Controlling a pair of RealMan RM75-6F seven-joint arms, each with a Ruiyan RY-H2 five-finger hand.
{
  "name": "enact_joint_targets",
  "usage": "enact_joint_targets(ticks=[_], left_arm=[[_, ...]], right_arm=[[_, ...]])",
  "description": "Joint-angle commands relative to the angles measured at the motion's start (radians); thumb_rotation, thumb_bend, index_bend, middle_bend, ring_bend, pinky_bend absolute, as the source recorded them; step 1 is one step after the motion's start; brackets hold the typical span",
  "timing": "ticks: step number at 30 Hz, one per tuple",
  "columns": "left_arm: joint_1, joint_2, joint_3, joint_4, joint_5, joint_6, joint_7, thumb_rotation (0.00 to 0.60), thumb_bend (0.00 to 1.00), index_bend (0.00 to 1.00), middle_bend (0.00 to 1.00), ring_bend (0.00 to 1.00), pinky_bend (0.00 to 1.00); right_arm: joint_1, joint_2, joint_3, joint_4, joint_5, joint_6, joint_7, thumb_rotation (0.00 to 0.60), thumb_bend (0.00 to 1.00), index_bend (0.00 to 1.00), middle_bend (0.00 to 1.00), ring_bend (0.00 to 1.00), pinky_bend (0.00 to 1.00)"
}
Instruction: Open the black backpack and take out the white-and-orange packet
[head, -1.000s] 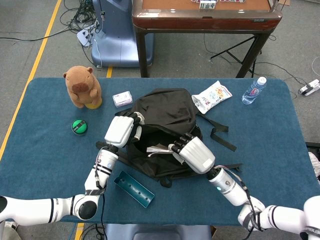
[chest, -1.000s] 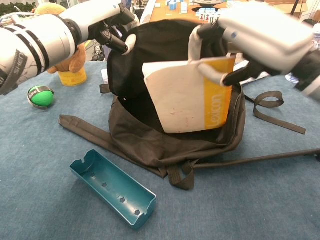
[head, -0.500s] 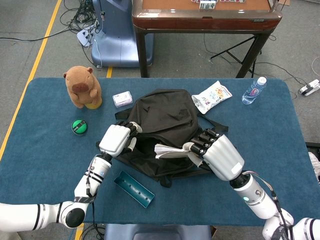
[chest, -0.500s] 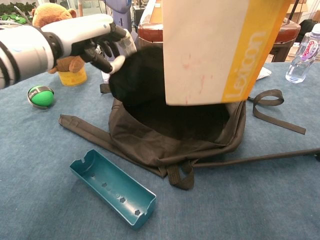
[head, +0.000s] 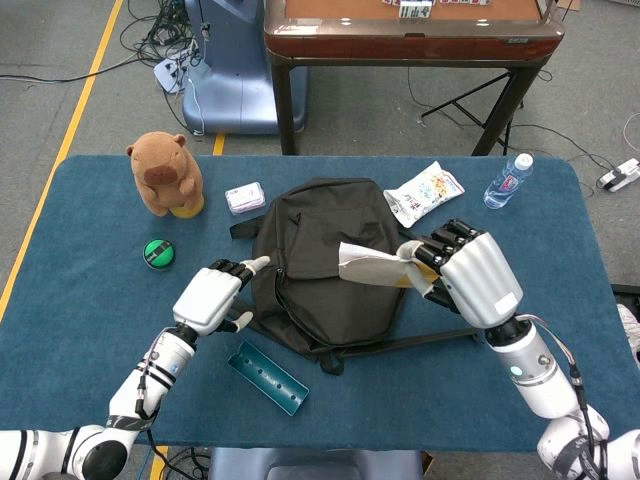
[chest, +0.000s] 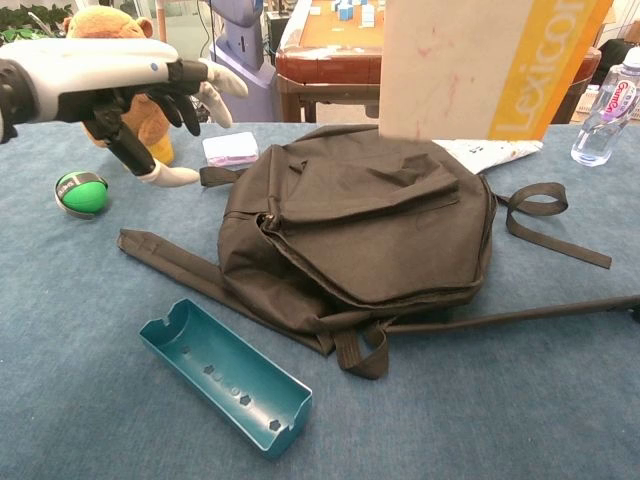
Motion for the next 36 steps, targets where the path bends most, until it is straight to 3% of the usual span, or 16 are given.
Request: enact_joint_targets(ticks=[1, 11, 19, 21, 25, 26, 29, 36], left_arm=[[0.017, 0.009, 0.005, 0.008, 0.024, 0.019, -0.02, 0.6, 0.32, 0.1, 0.21, 0.26, 0.19], [0.052, 0.045, 0.012, 0.037, 0.04, 0.038, -0.061, 0.6, 0.32, 0.1, 0.21, 0.26, 0.19], [0.078, 0.073, 0.016, 0.046, 0.049, 0.016, -0.125, 0.6, 0.32, 0.1, 0.21, 0.26, 0.19], [0.085, 0.08, 0.02, 0.047, 0.057, 0.016, -0.133, 0.6, 0.32, 0.1, 0.21, 0.26, 0.19], [0.097, 0.089, 0.025, 0.052, 0.071, 0.015, -0.147, 0.6, 0.32, 0.1, 0.21, 0.25, 0.18], [0.099, 0.091, 0.026, 0.053, 0.072, 0.013, -0.149, 0.6, 0.32, 0.1, 0.21, 0.25, 0.18], [0.105, 0.096, 0.027, 0.056, 0.078, 0.011, -0.158, 0.6, 0.32, 0.1, 0.21, 0.25, 0.18], [0.129, 0.12, 0.032, 0.053, 0.098, 0.02, -0.178, 0.6, 0.32, 0.1, 0.21, 0.25, 0.18]], right_arm=[[0.054, -0.087, 0.028, 0.107, 0.043, -0.069, -0.019, 0.6, 0.48, 0.84, 0.67, 0.62, 0.53], [0.2, -0.334, 0.06, 0.435, 0.099, -0.214, 0.044, 0.6, 0.48, 0.84, 0.67, 0.62, 0.53], [0.232, -0.492, -0.031, 0.564, 0.092, -0.299, 0.014, 0.6, 0.42, 0.83, 0.62, 0.6, 0.53], [0.221, -0.494, -0.06, 0.531, 0.11, -0.335, 0.002, 0.6, 0.36, 0.75, 0.57, 0.55, 0.52], [0.19, -0.394, -0.104, 0.314, 0.262, -0.478, -0.178, 0.6, 0.02, 0.34, 0.26, 0.28, 0.33], [0.184, -0.372, -0.113, 0.267, 0.288, -0.493, -0.215, 0.6, 0.0, 0.21, 0.17, 0.21, 0.29], [0.163, -0.306, -0.139, 0.142, 0.347, -0.511, -0.282, 0.6, 0.0, 0.03, 0.07, 0.13, 0.22], [0.084, -0.156, -0.197, -0.059, 0.298, -0.433, -0.278, 0.6, 0.0, 0.0, 0.08, 0.1, 0.2]])
